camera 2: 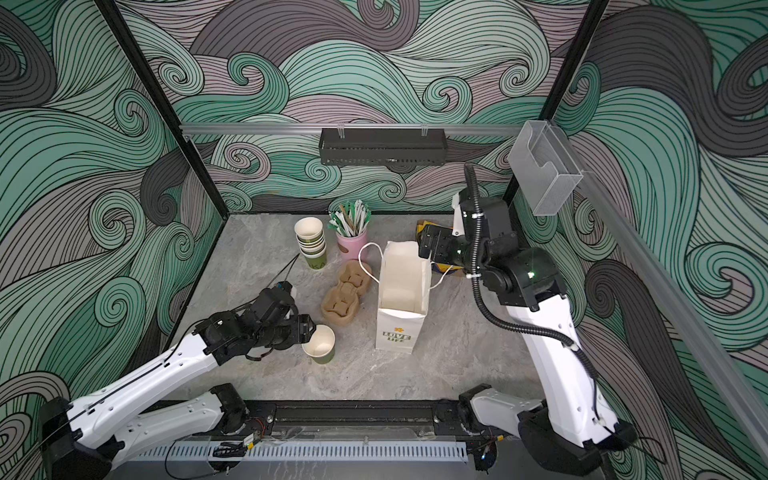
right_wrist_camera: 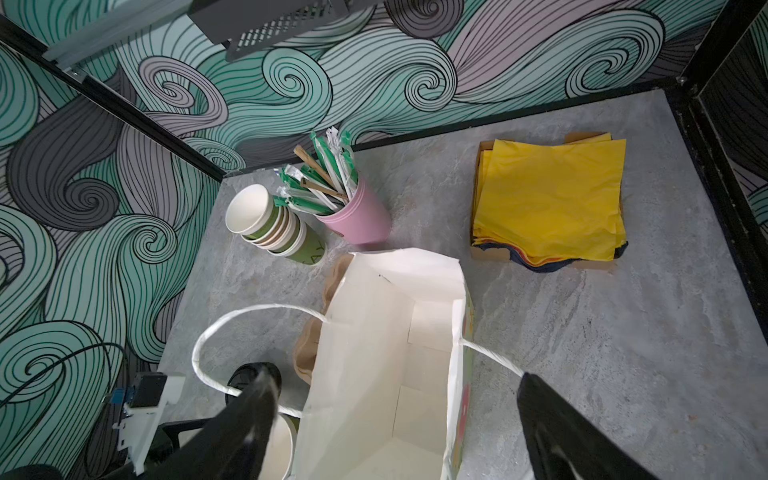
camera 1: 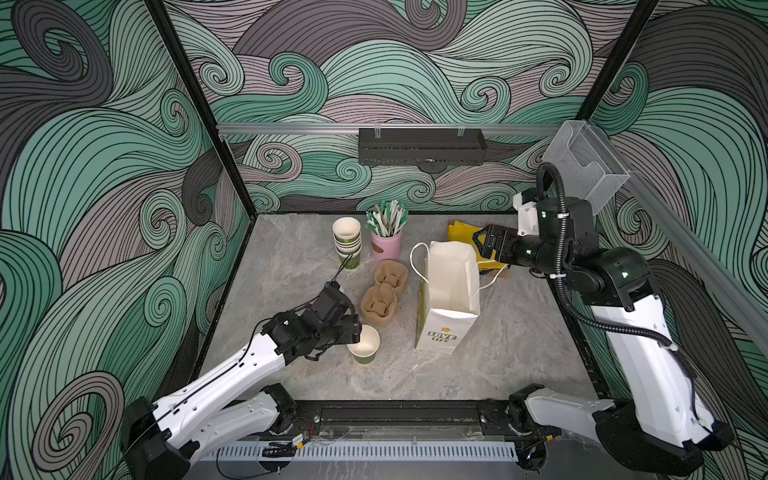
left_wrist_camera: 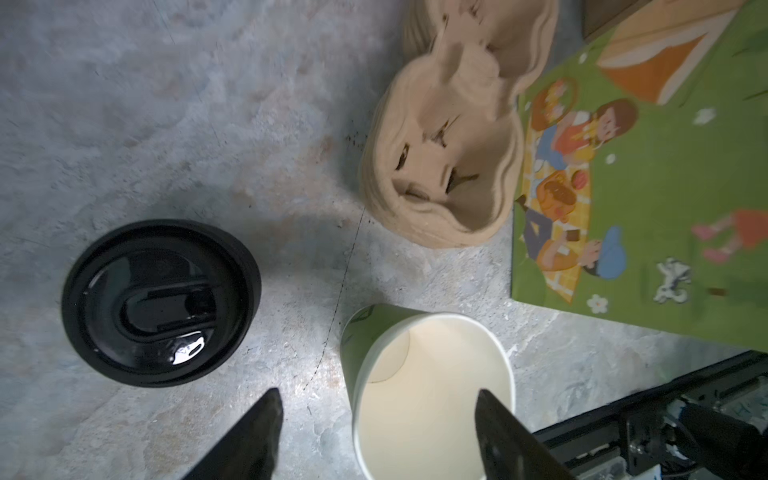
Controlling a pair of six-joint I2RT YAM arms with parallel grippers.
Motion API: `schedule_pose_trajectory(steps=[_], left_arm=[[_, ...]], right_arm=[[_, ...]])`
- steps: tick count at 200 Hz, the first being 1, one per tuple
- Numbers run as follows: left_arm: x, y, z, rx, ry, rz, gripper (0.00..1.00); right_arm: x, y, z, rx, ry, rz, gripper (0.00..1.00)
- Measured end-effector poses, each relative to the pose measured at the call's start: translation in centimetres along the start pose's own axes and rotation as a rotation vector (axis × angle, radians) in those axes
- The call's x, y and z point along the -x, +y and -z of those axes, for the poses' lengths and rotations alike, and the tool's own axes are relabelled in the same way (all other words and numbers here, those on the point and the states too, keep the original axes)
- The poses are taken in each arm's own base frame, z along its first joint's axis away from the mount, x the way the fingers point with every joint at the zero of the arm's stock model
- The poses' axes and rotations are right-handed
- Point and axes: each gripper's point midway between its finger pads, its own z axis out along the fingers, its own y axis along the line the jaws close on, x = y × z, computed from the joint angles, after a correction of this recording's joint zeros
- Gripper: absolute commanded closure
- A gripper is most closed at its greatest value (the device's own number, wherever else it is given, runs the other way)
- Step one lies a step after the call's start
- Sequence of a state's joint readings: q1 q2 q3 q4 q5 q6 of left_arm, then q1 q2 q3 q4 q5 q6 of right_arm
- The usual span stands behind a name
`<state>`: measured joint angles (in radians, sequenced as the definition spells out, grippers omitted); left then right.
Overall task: Pack the takeout coffee
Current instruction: 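Swing the right arm across to the black lid while the left arm withdraws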
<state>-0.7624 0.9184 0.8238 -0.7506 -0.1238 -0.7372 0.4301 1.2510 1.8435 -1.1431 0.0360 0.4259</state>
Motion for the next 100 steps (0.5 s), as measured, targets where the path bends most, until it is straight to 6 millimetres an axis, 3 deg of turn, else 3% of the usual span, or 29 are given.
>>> schedule_pose_trajectory(steps=[22, 41, 66, 100], left_arm=[[4.7, -0.4, 4.0, -0.015, -0.213, 0.036, 0.13], [9.3, 1.3, 8.0, 0.029, -0.406, 0.132, 0.13], [13.7, 7.5, 11.5, 0.186, -0.578, 0.321, 0.12], [14.7, 15.5, 11.6, 0.331, -0.575, 0.556, 0.07]], right_arm=[[0.8, 3.9, 0.1, 0.067, 0.028, 0.103, 0.10], [-0.1, 9.1, -0.7, 0.156, 0.089, 0.235, 0.10], [-3.4, 15.1, -3.1, 0.238, 0.205, 0.388, 0.11], [-11.4, 20.9, -6.2, 0.293, 0.397, 0.584, 0.14]])
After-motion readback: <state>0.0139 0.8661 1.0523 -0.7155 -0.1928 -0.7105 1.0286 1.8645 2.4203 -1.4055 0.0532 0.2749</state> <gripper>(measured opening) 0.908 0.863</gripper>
